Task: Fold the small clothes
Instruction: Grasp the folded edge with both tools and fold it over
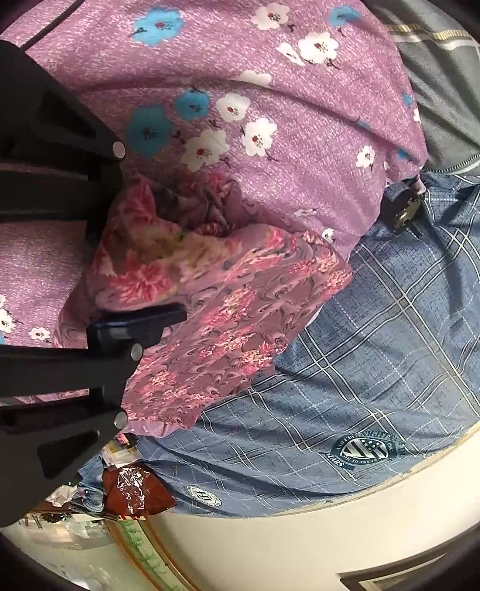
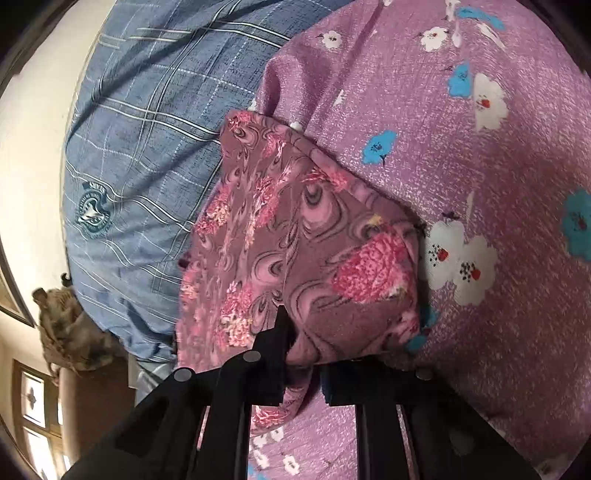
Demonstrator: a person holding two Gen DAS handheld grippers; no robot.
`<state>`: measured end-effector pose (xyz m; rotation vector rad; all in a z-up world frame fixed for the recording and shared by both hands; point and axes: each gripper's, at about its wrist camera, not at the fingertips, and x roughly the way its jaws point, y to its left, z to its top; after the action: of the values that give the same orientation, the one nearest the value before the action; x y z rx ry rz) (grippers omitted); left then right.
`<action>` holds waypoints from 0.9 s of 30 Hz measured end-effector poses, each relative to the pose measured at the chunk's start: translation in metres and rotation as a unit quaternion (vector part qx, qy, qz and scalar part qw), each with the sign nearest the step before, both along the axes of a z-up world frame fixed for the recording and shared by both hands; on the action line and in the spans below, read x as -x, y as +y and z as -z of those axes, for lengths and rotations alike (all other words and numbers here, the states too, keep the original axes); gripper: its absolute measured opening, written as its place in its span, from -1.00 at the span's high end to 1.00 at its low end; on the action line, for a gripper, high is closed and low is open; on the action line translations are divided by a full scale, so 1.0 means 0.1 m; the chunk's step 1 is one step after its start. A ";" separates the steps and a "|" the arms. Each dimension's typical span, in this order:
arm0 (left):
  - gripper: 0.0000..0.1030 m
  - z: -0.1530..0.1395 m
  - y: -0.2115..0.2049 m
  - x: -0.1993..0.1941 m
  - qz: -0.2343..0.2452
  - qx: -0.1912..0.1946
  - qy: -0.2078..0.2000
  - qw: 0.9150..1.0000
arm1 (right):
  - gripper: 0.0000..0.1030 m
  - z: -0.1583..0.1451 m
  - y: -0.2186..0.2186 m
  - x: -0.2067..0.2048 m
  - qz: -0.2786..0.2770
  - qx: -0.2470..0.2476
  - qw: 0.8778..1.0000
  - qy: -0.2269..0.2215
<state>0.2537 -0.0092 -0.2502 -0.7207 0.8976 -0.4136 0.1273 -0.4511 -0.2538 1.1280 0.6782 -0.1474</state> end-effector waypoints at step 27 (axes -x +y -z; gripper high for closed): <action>0.69 -0.14 0.31 1.12 0.041 -0.081 -0.014 0.996 | 0.73 -0.45 0.61 1.40 -0.081 0.168 0.982 -0.008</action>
<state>0.1416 0.0214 -0.2366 -0.5295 0.9260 -0.4169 -0.0129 -0.3898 -0.2088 0.7467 0.6995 -0.1087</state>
